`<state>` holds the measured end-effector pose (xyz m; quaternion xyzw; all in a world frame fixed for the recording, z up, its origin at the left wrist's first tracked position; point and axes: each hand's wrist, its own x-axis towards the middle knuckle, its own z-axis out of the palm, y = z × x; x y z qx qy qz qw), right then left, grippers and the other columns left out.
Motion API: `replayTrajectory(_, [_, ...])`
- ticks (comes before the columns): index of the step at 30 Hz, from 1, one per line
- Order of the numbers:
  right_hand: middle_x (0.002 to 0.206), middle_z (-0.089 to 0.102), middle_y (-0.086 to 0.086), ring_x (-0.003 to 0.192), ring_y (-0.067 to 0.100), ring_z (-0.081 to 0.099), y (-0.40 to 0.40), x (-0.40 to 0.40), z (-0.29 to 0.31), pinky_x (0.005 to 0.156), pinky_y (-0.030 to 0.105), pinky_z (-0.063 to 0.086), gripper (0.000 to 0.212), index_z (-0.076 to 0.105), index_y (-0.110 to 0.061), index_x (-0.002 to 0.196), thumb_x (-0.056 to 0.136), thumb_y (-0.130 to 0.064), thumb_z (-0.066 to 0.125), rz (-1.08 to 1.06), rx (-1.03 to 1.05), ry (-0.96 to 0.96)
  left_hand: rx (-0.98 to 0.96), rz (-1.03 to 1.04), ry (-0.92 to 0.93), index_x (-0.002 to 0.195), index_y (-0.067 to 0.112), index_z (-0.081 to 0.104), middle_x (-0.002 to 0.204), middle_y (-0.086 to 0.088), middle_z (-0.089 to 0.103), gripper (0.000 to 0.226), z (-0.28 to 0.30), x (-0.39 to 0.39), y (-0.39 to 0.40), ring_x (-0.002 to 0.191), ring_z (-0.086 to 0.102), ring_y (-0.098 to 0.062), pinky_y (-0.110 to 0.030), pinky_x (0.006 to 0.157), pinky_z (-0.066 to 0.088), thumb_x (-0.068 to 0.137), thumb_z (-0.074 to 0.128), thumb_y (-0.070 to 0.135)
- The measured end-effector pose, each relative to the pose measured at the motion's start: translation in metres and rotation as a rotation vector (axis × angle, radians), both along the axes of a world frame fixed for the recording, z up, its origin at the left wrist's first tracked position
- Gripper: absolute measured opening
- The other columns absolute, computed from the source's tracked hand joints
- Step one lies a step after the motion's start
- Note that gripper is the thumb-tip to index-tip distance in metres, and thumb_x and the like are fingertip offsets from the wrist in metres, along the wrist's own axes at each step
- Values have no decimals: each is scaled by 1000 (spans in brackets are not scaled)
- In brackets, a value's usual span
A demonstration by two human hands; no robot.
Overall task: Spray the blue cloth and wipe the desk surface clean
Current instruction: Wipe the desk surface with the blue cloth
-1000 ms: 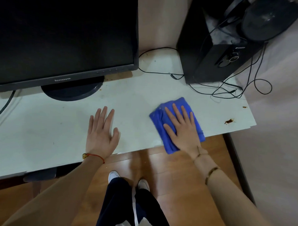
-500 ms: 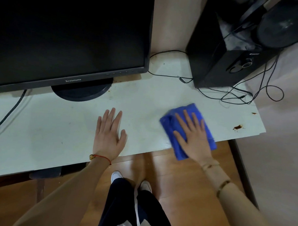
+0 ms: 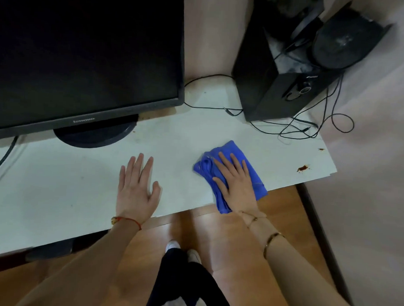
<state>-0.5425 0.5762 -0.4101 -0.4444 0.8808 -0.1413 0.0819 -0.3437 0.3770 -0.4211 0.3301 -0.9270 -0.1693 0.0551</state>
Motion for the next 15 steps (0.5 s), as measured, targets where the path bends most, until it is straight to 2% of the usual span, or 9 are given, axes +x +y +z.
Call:
replayTrajectory(3, [153,40,-2,145,27,29,13,7,1,120,44,12,48,42,-23,145,102,-39,32,-76,-22,-3,-18,7,8,154,14,30,163,-10,23,65,4,-3,5,153,12,-27,-49,124,5,92,33,32])
replayTrajectory(6, [153,40,-1,143,28,32,26,13,2,119,44,12,48,41,-21,146,102,-37,31,-157,-2,7,-40,-142,79,152,10,35,160,-13,31,61,14,-25,13,150,21,-31,-51,123,10,94,37,27])
replayTrajectory(11, [150,44,2,139,32,39,58,12,7,117,51,24,53,44,-21,143,104,-42,15,-286,40,13,23,-339,116,154,13,32,161,-9,29,59,24,-87,42,151,19,-27,-48,124,12,98,32,31])
replayTrajectory(15, [152,42,2,142,32,32,87,0,8,117,53,21,49,42,-22,145,103,-41,24,-357,8,-13,40,-427,119,153,12,33,161,-9,30,59,25,-125,72,151,21,-28,-49,123,15,97,31,30])
